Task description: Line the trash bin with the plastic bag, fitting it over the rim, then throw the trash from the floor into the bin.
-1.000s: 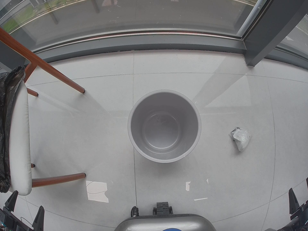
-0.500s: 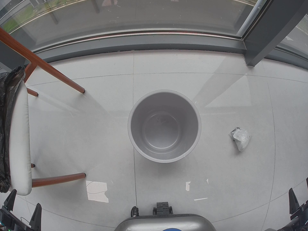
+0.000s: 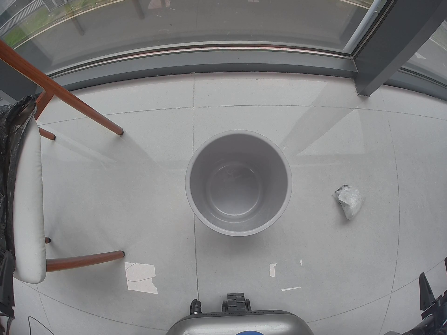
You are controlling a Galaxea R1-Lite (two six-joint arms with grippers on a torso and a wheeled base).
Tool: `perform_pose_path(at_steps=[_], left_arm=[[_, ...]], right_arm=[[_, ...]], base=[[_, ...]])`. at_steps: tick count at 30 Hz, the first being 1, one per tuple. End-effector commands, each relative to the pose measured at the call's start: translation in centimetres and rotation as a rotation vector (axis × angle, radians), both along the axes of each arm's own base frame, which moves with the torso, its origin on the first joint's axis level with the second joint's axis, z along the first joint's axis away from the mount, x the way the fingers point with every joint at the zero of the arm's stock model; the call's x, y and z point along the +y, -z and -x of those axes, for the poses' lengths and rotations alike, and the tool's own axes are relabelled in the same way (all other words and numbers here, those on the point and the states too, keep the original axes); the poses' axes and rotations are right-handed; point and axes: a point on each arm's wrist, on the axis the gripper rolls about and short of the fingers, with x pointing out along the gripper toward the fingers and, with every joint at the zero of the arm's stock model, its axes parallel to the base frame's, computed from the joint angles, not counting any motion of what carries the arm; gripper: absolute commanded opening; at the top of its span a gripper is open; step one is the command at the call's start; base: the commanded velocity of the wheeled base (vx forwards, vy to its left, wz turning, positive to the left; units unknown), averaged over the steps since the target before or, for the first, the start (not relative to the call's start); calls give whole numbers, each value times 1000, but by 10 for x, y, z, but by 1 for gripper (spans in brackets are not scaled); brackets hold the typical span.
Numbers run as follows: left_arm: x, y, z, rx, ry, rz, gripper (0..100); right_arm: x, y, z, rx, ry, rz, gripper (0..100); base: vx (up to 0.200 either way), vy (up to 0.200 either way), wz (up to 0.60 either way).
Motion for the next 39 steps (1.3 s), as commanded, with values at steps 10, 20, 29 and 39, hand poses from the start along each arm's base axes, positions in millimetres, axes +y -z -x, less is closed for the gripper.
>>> perform_pose_path(at_steps=[10,20,29,39], left_arm=[[0,-52,-7,59,-205,-112,100],[9,-106,-54,160,-398,-127,100],[18,-122,-85,220,-453,-111,100],[27,-106,-104,370,-518,20,100]], right_arm=[[0,5,0,-1,0,0,100],[0,5,0,0,0,3,100],[0,5,0,0,-3,3,100],[0,5,0,-2,-3,3,100]], base=[[0,0,0],[0,0,0],[0,0,0],[0,0,0]])
